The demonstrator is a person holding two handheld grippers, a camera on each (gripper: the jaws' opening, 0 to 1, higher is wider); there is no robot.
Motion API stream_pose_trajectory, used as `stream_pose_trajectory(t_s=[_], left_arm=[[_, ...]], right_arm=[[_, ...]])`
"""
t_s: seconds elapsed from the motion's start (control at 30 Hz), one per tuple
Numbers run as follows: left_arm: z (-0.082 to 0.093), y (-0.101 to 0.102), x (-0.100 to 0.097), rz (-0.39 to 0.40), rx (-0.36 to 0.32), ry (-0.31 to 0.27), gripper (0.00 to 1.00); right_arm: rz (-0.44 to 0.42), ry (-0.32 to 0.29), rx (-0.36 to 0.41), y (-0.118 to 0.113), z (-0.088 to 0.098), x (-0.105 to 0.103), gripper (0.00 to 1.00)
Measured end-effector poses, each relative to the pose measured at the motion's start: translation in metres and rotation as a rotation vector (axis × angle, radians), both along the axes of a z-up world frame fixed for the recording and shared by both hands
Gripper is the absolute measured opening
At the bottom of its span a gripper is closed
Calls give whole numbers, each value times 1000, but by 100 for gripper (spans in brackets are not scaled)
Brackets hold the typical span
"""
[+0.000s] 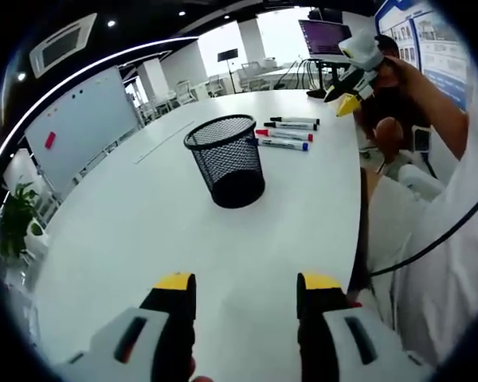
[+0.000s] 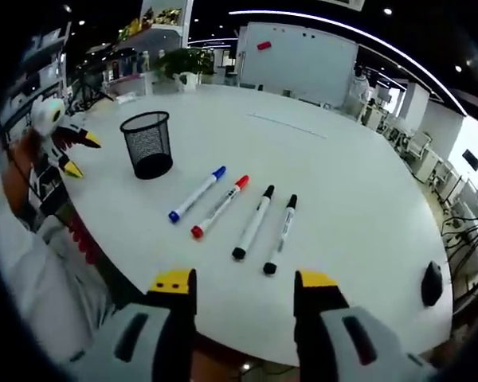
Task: Pick up the whiteboard markers from the pen holder and place them facing the whiteboard neatly
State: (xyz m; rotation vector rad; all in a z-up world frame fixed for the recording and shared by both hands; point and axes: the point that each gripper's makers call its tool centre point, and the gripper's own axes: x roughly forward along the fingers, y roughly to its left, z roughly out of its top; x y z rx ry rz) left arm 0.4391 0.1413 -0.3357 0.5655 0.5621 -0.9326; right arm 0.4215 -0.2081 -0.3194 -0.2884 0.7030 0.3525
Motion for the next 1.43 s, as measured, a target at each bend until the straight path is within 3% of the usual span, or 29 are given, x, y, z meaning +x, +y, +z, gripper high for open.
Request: stream_pose_trajectory(t_s=[1.43], left_arm=[[-3,-4,-1,-19,10,6,52]], right_arm=[[25,2,-20,2,-3,1,61]])
